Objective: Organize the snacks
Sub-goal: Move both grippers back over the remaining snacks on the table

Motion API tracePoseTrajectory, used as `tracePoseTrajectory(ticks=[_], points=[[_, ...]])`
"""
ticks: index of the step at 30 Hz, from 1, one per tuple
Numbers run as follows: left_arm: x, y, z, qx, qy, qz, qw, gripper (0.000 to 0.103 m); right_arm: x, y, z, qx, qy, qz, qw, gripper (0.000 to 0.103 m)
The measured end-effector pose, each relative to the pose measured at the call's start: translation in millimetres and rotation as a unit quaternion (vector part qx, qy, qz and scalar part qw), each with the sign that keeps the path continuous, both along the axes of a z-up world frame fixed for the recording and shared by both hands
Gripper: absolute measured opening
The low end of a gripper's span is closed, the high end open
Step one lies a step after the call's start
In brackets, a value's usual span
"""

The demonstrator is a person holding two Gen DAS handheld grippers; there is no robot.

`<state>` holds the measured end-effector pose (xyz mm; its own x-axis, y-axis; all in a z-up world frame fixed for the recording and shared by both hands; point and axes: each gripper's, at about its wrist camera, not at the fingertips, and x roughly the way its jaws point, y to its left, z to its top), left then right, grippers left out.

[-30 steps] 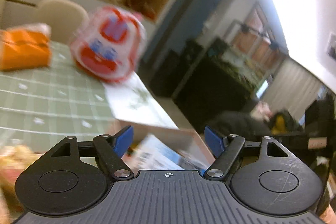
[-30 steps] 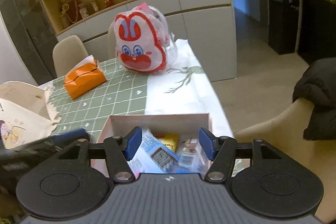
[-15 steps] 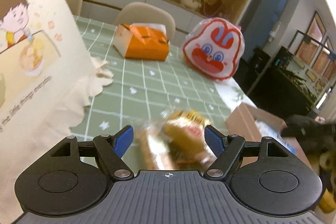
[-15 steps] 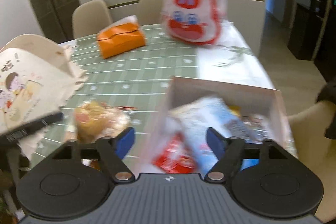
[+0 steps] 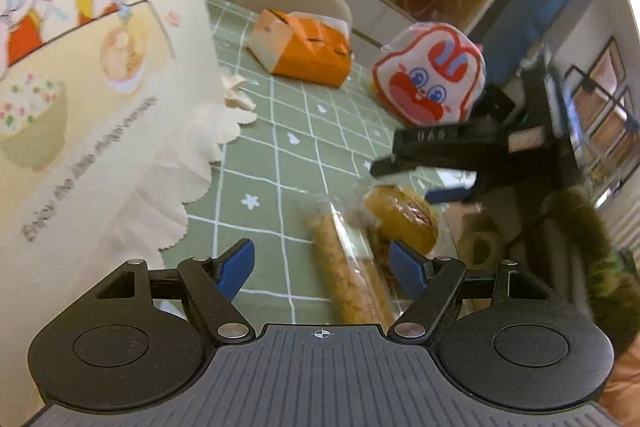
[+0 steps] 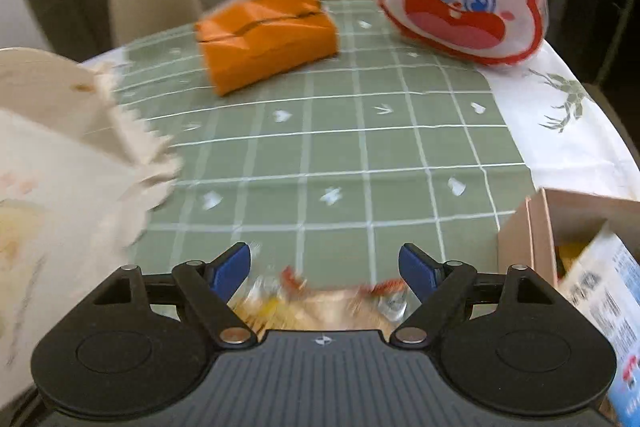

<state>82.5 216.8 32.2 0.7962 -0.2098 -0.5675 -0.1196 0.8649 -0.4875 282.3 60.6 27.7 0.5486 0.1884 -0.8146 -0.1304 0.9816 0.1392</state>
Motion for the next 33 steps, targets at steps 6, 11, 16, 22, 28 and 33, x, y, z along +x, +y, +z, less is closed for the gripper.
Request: tracePoseTrajectory(ticks=[6,11,16,22,28,33], points=[[-3,8,6,-0.062,0.004,-0.039,0.9973,0.068,-9,-13,-14,0.022,0.042,0.005,0.999,0.052],[-3,-3,6,-0.054,0.011,-0.062,0.9966,0.065,-52,-5,-14,0.016,0.059,0.06,0.996,0.044],[-5,-6,7,-0.046,0.01,-0.063,0.9969,0.063,-93,-1,-14,0.02,0.067,0.094,0.993,0.043],[-3,-14,4,-0.04,0.019,-0.085,0.9954,0.063,-145,-13,-10,0.016,0.063,0.119,0.991,0.044],[-5,-23,5,-0.035,0.013,-0.101,0.9942,0.063,-198,-36,-9,-0.046,0.011,0.119,0.992,0.057],[-12,-32,12,-0.007,-0.004,-0.092,0.9957,0.063,-228,-64,-10,-0.096,-0.027,0.088,0.991,0.06]])
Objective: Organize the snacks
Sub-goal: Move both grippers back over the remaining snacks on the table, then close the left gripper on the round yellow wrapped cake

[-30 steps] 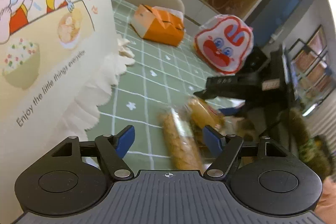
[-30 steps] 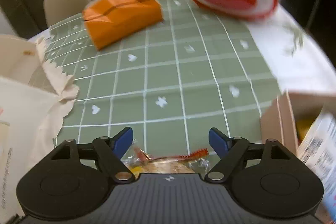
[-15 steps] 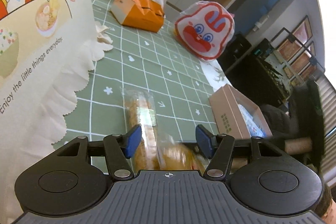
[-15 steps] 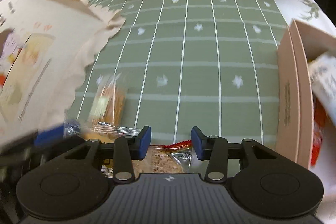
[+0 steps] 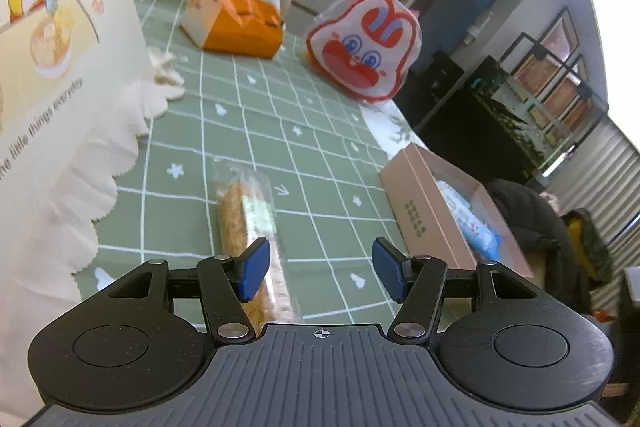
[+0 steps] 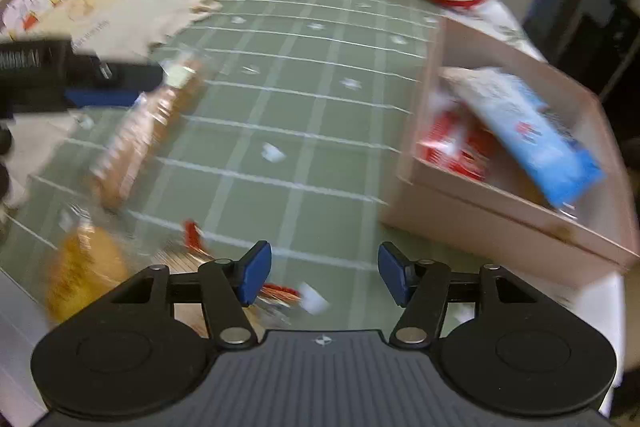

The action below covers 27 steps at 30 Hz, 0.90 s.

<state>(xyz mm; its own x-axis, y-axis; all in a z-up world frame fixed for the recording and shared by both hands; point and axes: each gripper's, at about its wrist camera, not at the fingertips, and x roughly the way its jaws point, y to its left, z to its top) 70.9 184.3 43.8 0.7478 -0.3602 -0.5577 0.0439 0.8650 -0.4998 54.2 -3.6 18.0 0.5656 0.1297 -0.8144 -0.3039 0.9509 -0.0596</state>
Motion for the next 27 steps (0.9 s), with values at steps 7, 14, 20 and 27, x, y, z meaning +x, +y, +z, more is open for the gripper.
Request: tracePoseTrajectory(ticks=[7,14,20,27], points=[[-61,-33,12,0.064,-0.011,-0.047,0.9968,0.063,-52,-41,15,0.076,-0.007,0.02,0.997,0.077],[-125,-37,14,0.098,-0.014,0.013,0.995,0.063,-99,-4,-12,0.09,0.014,0.121,0.989,0.081],[-146,-58,7,0.124,-0.012,0.015,0.9921,0.063,-134,1,-29,0.046,-0.053,0.135,0.988,0.082],[-142,-96,12,0.112,-0.047,-0.015,0.9925,0.063,-143,-48,-34,0.032,-0.097,0.032,0.994,0.082]])
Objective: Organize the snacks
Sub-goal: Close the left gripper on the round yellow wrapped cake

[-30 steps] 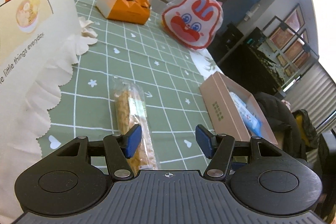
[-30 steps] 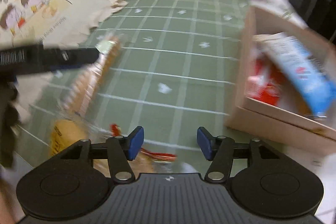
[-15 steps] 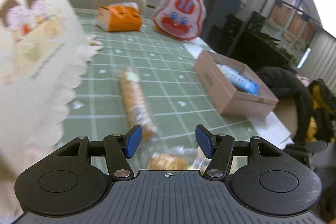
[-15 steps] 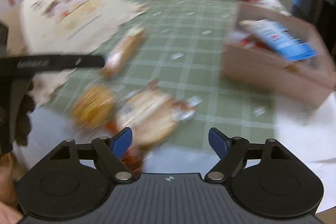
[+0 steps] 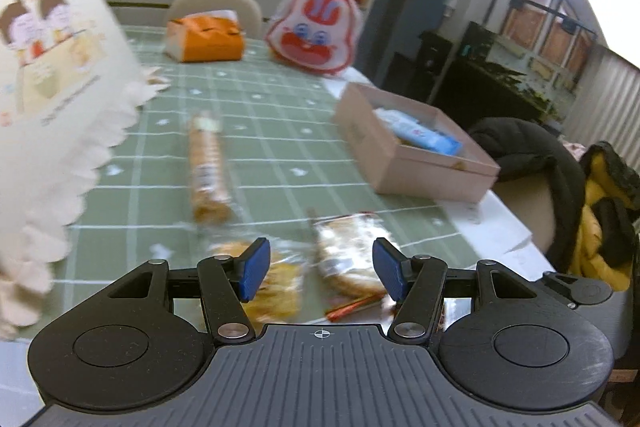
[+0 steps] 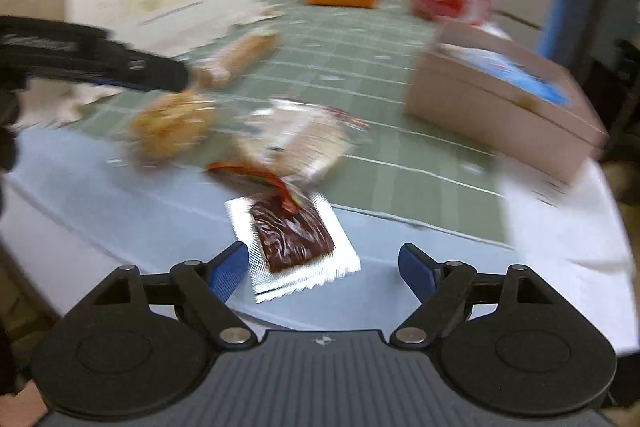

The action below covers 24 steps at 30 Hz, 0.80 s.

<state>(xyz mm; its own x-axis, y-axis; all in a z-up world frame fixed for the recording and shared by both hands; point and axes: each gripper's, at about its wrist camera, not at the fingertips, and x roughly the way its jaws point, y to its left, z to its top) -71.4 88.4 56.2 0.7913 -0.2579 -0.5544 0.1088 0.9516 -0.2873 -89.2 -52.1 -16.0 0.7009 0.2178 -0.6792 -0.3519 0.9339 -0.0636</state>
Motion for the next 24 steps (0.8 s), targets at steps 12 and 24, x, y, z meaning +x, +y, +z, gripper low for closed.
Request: tracePoseTrajectory(ticks=[12,24], points=[[0,7,-5,-0.046,-0.005,0.041,0.9981,0.063,-8,-39,3,0.075,-0.016,-0.03,0.997,0.082],[-23,33,-11,0.026,0.007,0.097,0.9949,0.063,69,46,1,0.081,0.02,0.0,0.996,0.089]])
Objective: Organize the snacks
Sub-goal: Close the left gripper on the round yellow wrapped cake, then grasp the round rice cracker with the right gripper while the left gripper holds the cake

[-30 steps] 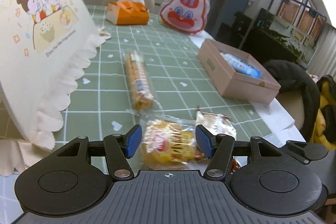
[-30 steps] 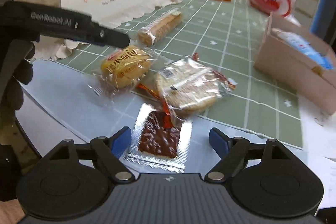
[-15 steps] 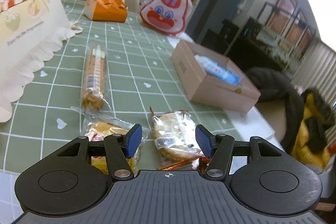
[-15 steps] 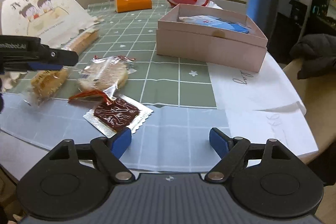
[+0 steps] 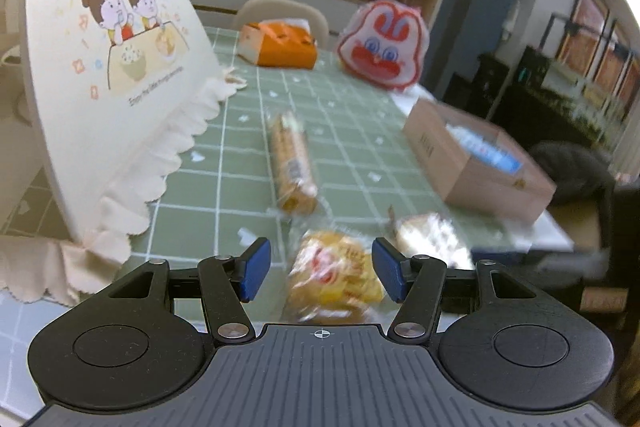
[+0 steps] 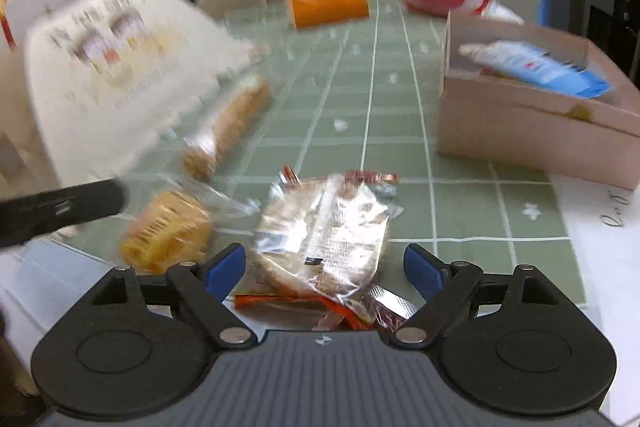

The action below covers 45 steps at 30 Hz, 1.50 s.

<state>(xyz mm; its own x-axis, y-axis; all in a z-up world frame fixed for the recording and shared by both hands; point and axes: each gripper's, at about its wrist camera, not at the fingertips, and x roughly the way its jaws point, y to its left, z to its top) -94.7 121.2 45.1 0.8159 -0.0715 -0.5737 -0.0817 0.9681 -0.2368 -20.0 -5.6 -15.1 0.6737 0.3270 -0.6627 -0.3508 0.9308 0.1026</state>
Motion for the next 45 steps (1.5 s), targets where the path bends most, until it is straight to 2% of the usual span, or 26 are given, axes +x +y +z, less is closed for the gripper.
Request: tracePoseTrajectory(ticks=[1,3,4,8,11,14,15,16,18,20,24,27,32,37,41,43,45], points=[[1,-2,-3,0.009,0.003,-0.002,1.0,0.063,-2,2,0,-0.009,-0.008,0.002,1.0,0.089],[4,-5,-6,0.019,0.006,-0.01,0.9997,0.063,-7,-2,4,-0.007,-0.017,0.007,1.0,0.075],[7,-8,-8,0.02,0.007,-0.016,0.9996,0.063,-9,-7,6,-0.006,-0.018,0.005,1.0,0.072],[18,-19,-20,0.033,0.021,-0.046,0.9982,0.066,-15,-37,12,-0.023,-0.046,-0.044,0.998,0.069],[23,-24,-28,0.031,0.028,-0.066,0.997,0.068,-16,-65,12,-0.022,-0.043,-0.074,0.996,0.065],[23,-25,-29,0.025,0.02,-0.068,0.9972,0.066,-21,-91,10,-0.012,-0.041,-0.095,0.995,0.065],[23,-26,-29,0.02,0.017,-0.069,0.9973,0.06,-22,-97,9,-0.014,-0.041,-0.103,0.994,0.065],[22,-26,-28,0.012,0.012,-0.072,0.9973,0.058,-23,-101,8,-0.018,-0.041,-0.109,0.993,0.065],[21,-28,-26,-0.002,0.004,-0.081,0.9967,0.052,-24,-111,4,-0.019,-0.036,-0.115,0.992,0.072],[19,-34,-24,-0.002,-0.005,-0.095,0.9955,0.05,-25,-118,0,-0.016,-0.032,-0.127,0.991,0.081],[19,-45,-21,0.01,-0.011,-0.105,0.9944,0.05,-24,-122,-8,-0.011,-0.023,-0.131,0.991,0.082],[18,-45,-19,0.017,-0.013,-0.098,0.995,0.051,-27,-117,-14,-0.025,-0.028,-0.132,0.991,0.087],[13,-46,-12,0.062,-0.023,-0.077,0.9948,0.051,-32,-115,-19,-0.025,-0.044,-0.141,0.989,0.094],[8,-46,-1,0.067,-0.037,-0.081,0.9937,0.051,-32,-116,-20,-0.025,-0.045,-0.143,0.988,0.096],[16,-59,-13,0.118,-0.007,-0.094,0.9885,0.052,-33,-117,-20,-0.025,-0.044,-0.145,0.988,0.096],[15,-61,-18,0.129,-0.012,-0.096,0.9869,0.055,-33,-118,-20,-0.025,-0.045,-0.145,0.988,0.097],[16,-61,-19,0.124,-0.012,-0.098,0.9874,0.059,-34,-118,-20,-0.024,-0.045,-0.147,0.988,0.097]])
